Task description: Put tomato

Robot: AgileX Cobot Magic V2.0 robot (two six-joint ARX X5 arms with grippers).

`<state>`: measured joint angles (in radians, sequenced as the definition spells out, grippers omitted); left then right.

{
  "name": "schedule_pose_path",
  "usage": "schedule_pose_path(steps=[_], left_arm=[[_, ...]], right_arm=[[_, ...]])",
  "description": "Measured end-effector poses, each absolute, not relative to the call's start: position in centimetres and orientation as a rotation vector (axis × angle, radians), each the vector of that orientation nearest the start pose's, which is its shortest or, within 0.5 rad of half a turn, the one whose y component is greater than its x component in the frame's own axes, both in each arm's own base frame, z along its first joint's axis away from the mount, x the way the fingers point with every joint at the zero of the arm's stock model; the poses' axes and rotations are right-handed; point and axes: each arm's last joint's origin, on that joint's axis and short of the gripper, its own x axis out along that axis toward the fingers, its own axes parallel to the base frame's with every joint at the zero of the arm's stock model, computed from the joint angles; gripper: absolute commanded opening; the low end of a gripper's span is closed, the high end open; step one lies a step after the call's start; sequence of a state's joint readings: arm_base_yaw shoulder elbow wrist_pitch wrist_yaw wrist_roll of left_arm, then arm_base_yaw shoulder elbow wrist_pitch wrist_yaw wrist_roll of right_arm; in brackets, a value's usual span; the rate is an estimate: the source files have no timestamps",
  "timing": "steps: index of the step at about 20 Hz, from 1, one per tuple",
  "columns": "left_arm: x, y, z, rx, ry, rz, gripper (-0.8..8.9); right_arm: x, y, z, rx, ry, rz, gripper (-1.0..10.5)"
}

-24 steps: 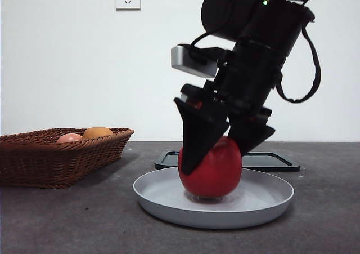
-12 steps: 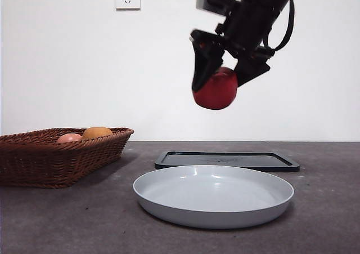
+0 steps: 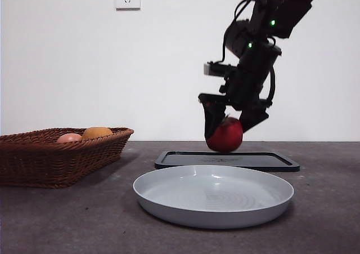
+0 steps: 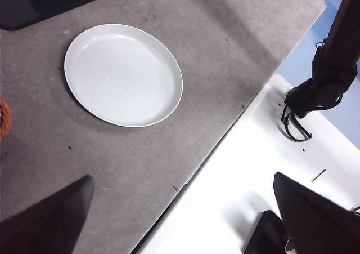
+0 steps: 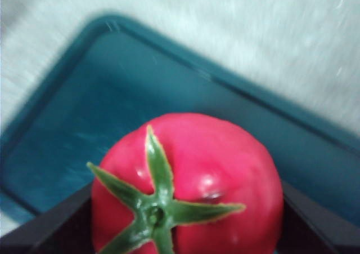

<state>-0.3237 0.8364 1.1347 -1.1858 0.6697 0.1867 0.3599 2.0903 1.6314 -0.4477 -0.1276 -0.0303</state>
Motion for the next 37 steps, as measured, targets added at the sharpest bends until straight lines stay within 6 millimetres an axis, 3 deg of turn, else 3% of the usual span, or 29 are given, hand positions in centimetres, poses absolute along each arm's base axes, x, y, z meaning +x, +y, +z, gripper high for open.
schedule_pose_path(steps=[6, 9, 17, 19, 22, 25, 28, 31, 34, 37], left_arm=[[10.5, -5.4, 35.9, 0.001, 0.819, -1.004, 4.96], [10.5, -5.4, 35.9, 0.001, 0.819, -1.004, 4.96], [10.5, -5.4, 35.9, 0.001, 0.819, -1.004, 4.96], [10.5, -5.4, 35.9, 0.001, 0.819, -1.004, 4.96], [10.5, -5.4, 35.9, 0.001, 0.819, -1.004, 4.96], [10.5, -5.4, 35.9, 0.001, 0.819, -1.004, 4.96], [10.5, -5.4, 35.9, 0.001, 0.819, -1.004, 4.96], [10.5, -5.4, 35.9, 0.001, 0.819, -1.004, 4.96], [10.5, -5.4, 35.9, 0.001, 0.819, -1.004, 4.96], [10.5, -5.4, 35.9, 0.001, 0.819, -1.004, 4.96]], right_arm=[[42.9, 16.5, 18.9, -0.135, 0.928, 0.467, 1.6], [43.0, 16.5, 18.8, -0.136, 0.935, 0.467, 3.6], [42.8, 16.7, 19.0, -0.141, 0.966, 0.47, 5.0], [42.5, 16.6, 20.1, -0.14, 0.952, 0.471, 5.2], [41.1, 16.1, 23.5, -0.136, 0.921, 0.473, 5.4], [38.6, 15.1, 27.9, -0.134, 0.9, 0.474, 5.4], [34.4, 13.5, 33.5, -0.13, 0.865, 0.476, 5.4], [30.4, 12.0, 37.8, -0.122, 0.796, 0.481, 5.4], [26.1, 10.4, 40.2, -0.11, 0.732, 0.496, 5.4], [21.9, 8.9, 40.2, -0.101, 0.693, 0.514, 5.4]])
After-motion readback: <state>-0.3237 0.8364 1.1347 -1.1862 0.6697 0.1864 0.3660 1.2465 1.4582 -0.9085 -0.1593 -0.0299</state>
